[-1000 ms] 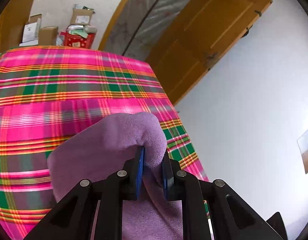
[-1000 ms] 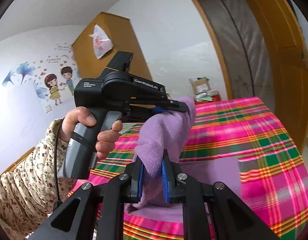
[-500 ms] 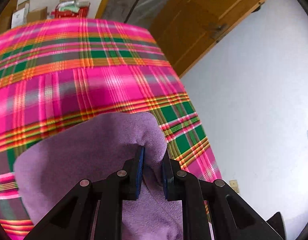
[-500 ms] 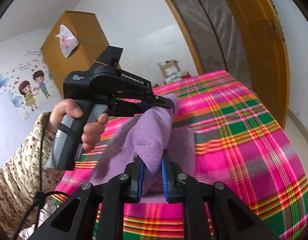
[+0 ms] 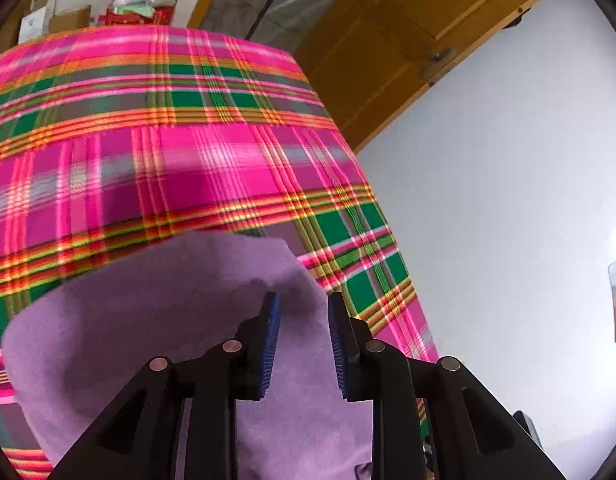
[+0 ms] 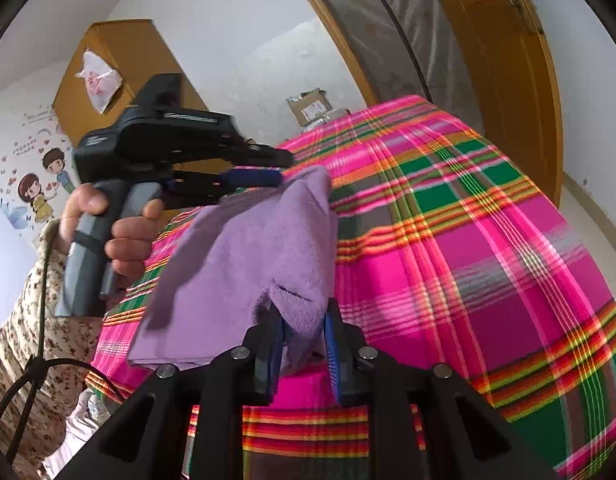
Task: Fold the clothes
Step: 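Lift the garment end with both tools and fold it over onto the bundle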
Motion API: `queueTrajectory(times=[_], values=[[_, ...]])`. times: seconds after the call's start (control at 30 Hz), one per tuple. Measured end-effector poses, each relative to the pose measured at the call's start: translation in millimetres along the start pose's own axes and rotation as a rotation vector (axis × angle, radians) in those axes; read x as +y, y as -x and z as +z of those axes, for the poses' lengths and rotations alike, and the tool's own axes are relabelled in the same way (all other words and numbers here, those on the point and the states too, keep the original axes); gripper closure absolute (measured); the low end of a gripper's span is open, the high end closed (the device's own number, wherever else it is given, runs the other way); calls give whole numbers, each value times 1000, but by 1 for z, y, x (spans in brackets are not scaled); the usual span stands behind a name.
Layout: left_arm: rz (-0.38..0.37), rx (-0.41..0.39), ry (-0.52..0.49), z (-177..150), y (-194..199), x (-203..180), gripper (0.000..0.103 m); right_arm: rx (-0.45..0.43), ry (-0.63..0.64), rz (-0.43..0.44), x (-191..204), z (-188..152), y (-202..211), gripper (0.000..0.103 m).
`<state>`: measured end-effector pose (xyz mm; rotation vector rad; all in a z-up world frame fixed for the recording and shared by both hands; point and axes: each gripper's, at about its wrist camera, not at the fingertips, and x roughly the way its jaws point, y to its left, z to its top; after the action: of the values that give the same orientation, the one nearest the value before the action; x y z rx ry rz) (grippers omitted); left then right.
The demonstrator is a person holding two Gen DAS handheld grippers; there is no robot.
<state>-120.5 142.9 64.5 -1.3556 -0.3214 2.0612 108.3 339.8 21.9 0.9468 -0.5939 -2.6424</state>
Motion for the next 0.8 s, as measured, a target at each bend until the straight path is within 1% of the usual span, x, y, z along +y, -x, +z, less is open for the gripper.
queueTrajectory(times=[0.13,0.27,0.37,0.47,0.6,0.7,0.8], values=[[-4,-37,27,-8,18,11,77,9,-21,1,-9,-1,3,77],[15,-84,45,-24,41,27,77,20,-46,-10,-18,-2,7,76],[6,-119,70,-38,57,40,77,34,-65,-13,-23,-4,9,75],[25,-138,107,-56,70,57,77,34,-39,-45,-20,-4,14,75],[31,-164,116,-81,82,68,77,23,-30,-67,-18,-1,23,75],[22,-186,132,-98,90,75,77,5,5,-89,-8,4,29,75],[-1,-192,144,-111,94,81,77,4,44,-110,0,7,35,74]])
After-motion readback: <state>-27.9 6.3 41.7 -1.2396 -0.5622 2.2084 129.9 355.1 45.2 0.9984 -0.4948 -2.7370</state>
